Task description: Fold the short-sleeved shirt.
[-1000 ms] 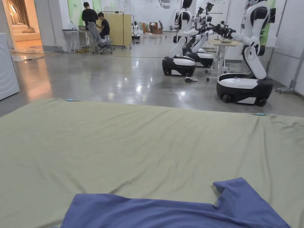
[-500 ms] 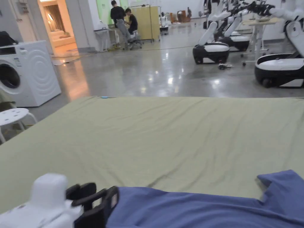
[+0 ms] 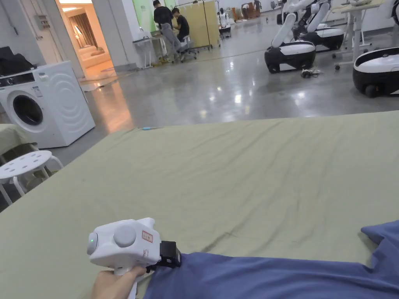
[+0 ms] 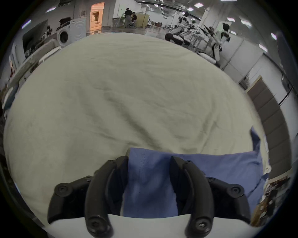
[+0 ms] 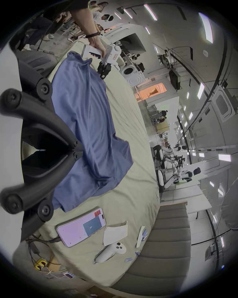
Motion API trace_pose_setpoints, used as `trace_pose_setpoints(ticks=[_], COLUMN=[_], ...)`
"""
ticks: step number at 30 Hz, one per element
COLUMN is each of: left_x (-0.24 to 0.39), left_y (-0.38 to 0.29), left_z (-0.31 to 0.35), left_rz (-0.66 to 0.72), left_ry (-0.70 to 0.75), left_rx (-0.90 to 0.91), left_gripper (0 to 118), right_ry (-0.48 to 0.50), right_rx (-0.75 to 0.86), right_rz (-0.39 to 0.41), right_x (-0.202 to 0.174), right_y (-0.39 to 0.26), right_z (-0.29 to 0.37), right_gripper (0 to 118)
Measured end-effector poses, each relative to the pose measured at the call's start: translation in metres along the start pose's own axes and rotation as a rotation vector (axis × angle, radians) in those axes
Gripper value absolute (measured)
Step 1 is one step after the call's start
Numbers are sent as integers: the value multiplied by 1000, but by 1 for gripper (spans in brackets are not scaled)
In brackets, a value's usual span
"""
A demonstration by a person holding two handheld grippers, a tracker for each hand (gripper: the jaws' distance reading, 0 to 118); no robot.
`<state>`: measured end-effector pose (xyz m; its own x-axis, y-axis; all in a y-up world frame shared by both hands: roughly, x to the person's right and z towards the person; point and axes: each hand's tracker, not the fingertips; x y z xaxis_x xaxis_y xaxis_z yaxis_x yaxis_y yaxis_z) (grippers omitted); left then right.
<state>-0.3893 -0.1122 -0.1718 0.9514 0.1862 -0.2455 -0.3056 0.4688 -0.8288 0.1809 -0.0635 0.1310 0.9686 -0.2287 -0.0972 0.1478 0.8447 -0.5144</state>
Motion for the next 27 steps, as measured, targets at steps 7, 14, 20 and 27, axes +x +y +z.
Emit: trace_pose_setpoints(ticks=[7,14,20,27], left_x=[26,26,27,22], left_y=[-3,-1,1,7], left_z=[-12,-28,-23,-25], left_rz=[-108,-163,-161,-144], left_ry=[107,154,146,133], left_rx=[-29,-54,-100,-102], left_gripper=[4,4,4,4], right_ry=[-15,9,-128,-291], right_rx=[-53,-209,-482,-578], right_rz=[30,-42,-105,214], right_x=[8,47,98,70], right_y=[7,118,159,135], right_z=[-11,-112,-259,-295], right_gripper=[0,98,85,61])
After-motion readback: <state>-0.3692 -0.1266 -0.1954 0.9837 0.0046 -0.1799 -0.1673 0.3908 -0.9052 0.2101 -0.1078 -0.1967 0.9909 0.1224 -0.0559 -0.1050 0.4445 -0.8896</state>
